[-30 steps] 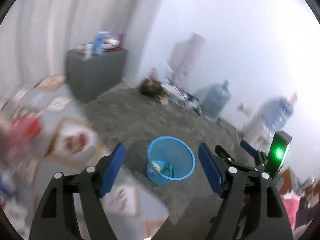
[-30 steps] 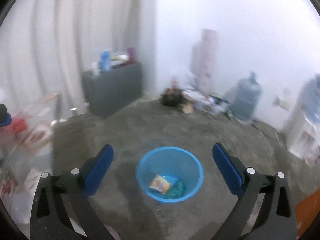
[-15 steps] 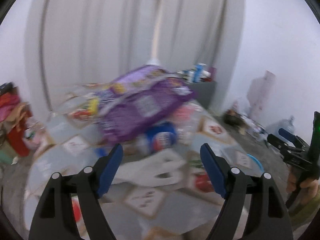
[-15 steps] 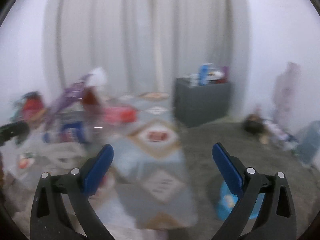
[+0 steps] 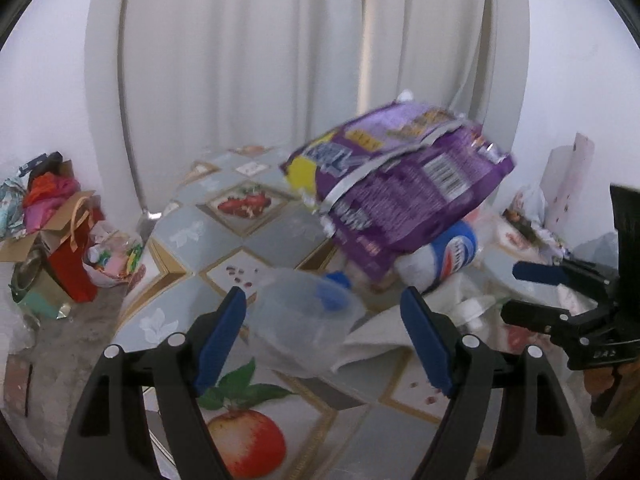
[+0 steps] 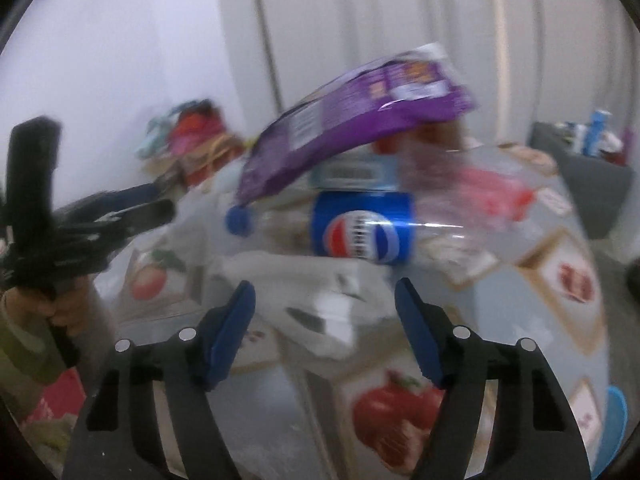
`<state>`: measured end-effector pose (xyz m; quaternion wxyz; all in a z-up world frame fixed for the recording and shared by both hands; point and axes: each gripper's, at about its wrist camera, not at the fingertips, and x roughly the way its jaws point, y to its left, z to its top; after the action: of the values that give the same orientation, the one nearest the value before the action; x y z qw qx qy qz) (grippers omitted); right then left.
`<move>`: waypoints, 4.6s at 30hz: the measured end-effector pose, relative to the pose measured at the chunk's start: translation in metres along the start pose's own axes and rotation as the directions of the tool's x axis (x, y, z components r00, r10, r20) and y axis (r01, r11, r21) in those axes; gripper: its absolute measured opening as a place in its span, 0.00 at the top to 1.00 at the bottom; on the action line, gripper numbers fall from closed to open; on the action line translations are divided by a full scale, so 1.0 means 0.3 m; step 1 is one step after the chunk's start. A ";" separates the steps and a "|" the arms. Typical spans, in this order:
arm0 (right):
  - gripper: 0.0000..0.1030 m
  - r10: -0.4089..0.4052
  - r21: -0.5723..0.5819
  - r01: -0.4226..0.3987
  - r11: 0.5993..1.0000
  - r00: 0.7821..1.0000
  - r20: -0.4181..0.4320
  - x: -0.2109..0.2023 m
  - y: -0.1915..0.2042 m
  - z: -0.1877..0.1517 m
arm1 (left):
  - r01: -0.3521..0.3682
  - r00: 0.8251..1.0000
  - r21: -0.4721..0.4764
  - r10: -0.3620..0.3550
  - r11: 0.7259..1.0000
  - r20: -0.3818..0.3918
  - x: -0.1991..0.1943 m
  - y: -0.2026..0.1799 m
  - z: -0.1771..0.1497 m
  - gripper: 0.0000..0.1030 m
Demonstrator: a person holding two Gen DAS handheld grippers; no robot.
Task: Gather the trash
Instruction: 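Move both tools back to the table toward the cup and white cloth, then grasp the clear plastic cup with left tool while right tool grasps white cloth, then carry cup and cloth to the wastebasket and release both into it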
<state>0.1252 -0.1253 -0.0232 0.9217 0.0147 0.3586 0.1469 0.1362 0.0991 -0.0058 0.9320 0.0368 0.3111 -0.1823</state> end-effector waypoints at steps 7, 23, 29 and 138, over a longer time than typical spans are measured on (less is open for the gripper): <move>0.47 0.050 -0.024 -0.052 0.998 0.995 -0.083 0.114 0.032 0.017 | 0.010 0.997 0.016 -0.009 1.000 -0.076 0.097 0.026 -0.028 0.33; 0.56 -0.027 -0.082 0.015 0.997 0.989 -0.143 0.193 0.104 -0.033 | -0.035 0.993 0.103 0.047 0.994 -0.109 0.155 0.006 -0.053 0.35; 0.56 -0.027 -0.077 0.017 0.997 0.990 -0.140 0.203 0.095 -0.031 | -0.070 0.990 0.107 0.082 0.992 -0.110 0.147 0.002 -0.045 0.24; 0.56 -0.616 0.914 0.400 0.071 0.738 -0.275 -0.722 -1.398 -1.090 | 0.722 0.568 0.238 -0.360 0.650 -0.740 0.895 -2.108 0.062 0.20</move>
<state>-0.1349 -0.6128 -0.1793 0.7450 0.4379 0.2663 -0.4269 0.1161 -0.5781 -0.1218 0.6135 0.2431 0.5387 -0.5237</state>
